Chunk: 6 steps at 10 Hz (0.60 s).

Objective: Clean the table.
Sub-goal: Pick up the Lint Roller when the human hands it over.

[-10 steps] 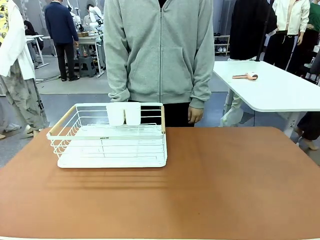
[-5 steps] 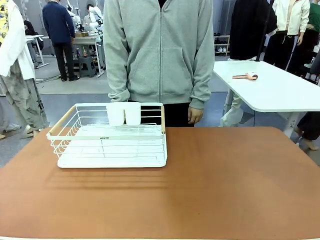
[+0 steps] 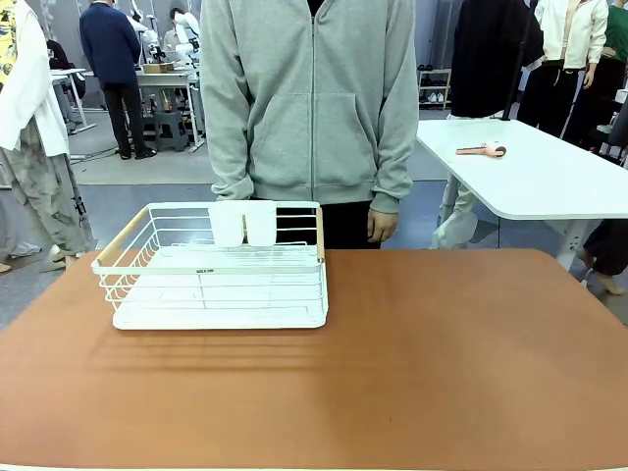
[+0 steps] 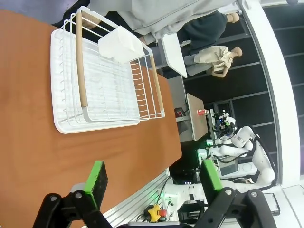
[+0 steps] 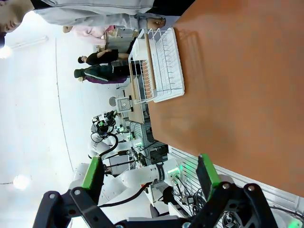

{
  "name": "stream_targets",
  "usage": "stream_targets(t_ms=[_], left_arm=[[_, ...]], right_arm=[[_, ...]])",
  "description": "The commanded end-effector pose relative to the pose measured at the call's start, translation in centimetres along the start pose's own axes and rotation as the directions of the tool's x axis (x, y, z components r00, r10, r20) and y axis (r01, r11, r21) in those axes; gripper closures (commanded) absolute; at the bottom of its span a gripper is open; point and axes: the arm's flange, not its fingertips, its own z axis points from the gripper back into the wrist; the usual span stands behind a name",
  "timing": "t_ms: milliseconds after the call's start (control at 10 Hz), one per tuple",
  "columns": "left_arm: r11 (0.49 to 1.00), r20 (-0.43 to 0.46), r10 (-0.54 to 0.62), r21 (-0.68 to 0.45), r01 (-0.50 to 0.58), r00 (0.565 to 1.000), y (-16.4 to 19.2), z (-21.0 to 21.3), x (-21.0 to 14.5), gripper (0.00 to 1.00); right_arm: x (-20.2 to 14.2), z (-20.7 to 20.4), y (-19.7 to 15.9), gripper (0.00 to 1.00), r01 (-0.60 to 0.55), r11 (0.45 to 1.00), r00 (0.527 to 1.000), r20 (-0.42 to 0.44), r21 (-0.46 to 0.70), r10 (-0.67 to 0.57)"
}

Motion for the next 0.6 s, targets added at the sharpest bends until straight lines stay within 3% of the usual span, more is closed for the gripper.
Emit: stream_targets(t_ms=[0, 500], left_arm=[[1.000, 0.005, -0.009, -0.007, 0.009, 1.000, -0.49, 0.19, -0.08, 0.00], [1.000, 0.005, -0.009, -0.007, 0.009, 1.000, -0.49, 0.19, -0.08, 0.00]], right_arm=[[-0.49, 0.00, 0.20, 0.00, -0.007, 1.000, 1.000, 0.003, 0.010, 0.007], [-0.49, 0.00, 0.20, 0.00, -0.007, 1.000, 1.000, 0.003, 0.010, 0.007]])
